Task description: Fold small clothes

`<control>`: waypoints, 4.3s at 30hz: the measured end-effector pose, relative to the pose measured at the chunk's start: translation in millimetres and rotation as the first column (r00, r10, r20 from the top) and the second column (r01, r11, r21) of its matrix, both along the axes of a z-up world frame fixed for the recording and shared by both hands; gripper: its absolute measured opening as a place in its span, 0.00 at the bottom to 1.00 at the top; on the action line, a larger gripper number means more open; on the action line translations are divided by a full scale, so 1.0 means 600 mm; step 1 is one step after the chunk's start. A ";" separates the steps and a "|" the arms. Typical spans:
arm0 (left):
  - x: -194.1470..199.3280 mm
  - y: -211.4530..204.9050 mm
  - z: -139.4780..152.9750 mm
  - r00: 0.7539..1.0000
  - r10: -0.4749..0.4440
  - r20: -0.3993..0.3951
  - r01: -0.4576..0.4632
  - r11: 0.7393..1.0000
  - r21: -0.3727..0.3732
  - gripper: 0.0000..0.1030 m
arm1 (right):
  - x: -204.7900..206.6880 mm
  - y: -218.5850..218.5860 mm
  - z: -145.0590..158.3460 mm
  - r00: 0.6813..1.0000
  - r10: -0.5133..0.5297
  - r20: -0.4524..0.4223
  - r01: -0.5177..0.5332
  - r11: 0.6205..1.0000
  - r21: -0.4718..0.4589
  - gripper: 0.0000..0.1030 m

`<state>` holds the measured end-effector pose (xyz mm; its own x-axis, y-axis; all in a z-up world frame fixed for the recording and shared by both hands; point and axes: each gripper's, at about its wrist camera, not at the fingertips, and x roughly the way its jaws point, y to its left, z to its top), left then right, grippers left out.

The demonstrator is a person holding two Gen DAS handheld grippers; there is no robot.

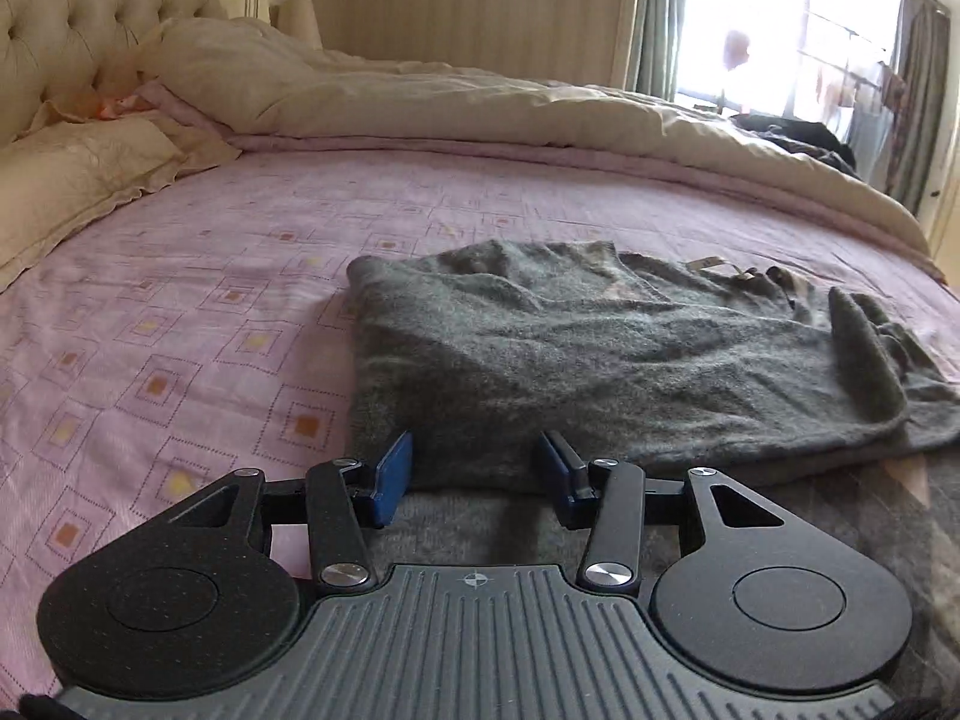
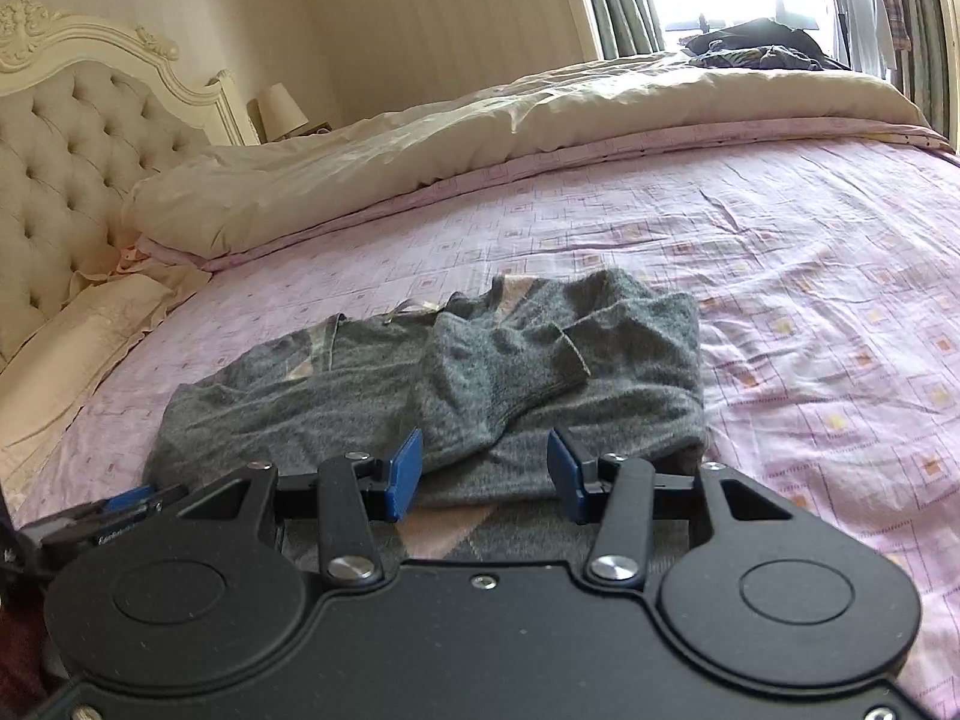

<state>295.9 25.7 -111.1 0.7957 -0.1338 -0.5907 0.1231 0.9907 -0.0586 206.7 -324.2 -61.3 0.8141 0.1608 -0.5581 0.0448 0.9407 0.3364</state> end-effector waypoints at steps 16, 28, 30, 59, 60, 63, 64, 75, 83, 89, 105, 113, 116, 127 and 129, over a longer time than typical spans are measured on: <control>-0.020 0.006 -0.023 0.999 0.025 0.026 -0.024 0.999 -0.027 0.44 | 0.151 -0.018 -0.064 0.994 -0.036 -0.107 0.027 0.996 -0.087 0.54; -0.021 0.001 -0.023 0.999 0.023 0.026 -0.023 1.000 -0.004 0.44 | 0.093 -0.010 0.007 0.995 -0.101 0.021 0.103 0.983 -0.154 0.13; -0.021 0.000 -0.022 0.999 0.023 0.026 -0.023 1.000 -0.003 0.44 | 0.083 -0.024 0.004 0.991 -0.130 0.004 0.129 0.978 -0.166 0.12; -0.023 -0.009 -0.017 0.999 -0.029 0.020 0.028 0.999 0.025 0.59 | 0.096 -0.046 -0.027 0.994 -0.109 -0.006 0.107 0.988 -0.115 0.31; -0.023 -0.013 -0.017 0.999 -0.028 0.020 0.028 0.999 0.041 0.59 | 0.111 -0.059 -0.024 0.993 -0.119 -0.009 0.117 0.986 -0.121 0.36; -0.023 -0.016 -0.018 0.999 -0.027 0.022 0.026 0.998 0.058 0.59 | 0.154 -0.095 -0.032 0.986 -0.167 -0.027 0.161 0.974 -0.160 0.42; -0.023 -0.015 -0.018 0.999 -0.027 0.021 0.026 0.998 0.052 0.59 | 0.166 -0.108 -0.039 0.983 -0.180 -0.043 0.171 0.973 -0.157 0.43; -0.021 -0.013 -0.020 1.000 -0.025 0.019 0.025 0.999 0.024 0.59 | 0.191 -0.146 -0.099 0.983 -0.134 -0.128 0.141 0.989 0.050 0.13; -0.021 -0.012 -0.017 1.000 -0.028 0.015 0.027 0.999 0.036 0.60 | 0.164 -0.114 -0.098 0.972 -0.216 -0.089 0.199 0.965 -0.168 0.16; -0.023 0.008 0.011 0.999 -0.049 -0.016 0.049 0.999 -0.024 0.59 | 0.133 -0.156 -0.123 0.968 -0.249 -0.014 0.250 0.968 0.031 0.30; 0.206 -0.037 0.090 0.999 -0.047 -0.017 0.048 0.995 0.082 0.60 | 0.153 -0.112 -0.119 0.971 -0.237 -0.024 0.231 0.962 -0.148 0.37; 0.260 -0.026 0.000 0.990 0.051 -0.133 -0.036 0.993 0.110 0.76 | 0.154 -0.110 -0.119 0.971 -0.236 -0.024 0.230 0.961 -0.156 0.37; 0.248 -0.021 0.003 0.991 0.051 -0.124 -0.037 0.993 0.110 0.76 | 0.155 -0.111 -0.119 0.971 -0.236 -0.024 0.230 0.961 -0.151 0.37; 0.091 0.025 0.094 1.000 0.004 -0.009 -0.004 1.000 0.027 0.74 | 0.121 -0.129 -0.094 0.976 -0.216 -0.032 0.212 0.971 -0.108 0.88; 0.051 0.037 0.115 1.000 -0.017 0.018 0.017 1.000 0.021 0.74 | 0.087 -0.137 -0.076 0.972 -0.233 -0.012 0.232 0.970 -0.069 0.88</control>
<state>326.5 48.0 -42.2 0.8043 -0.1350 -0.5787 0.1405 0.9894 -0.0355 258.9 -406.5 -107.1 0.8134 -0.0698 -0.5775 0.2710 0.9239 0.2701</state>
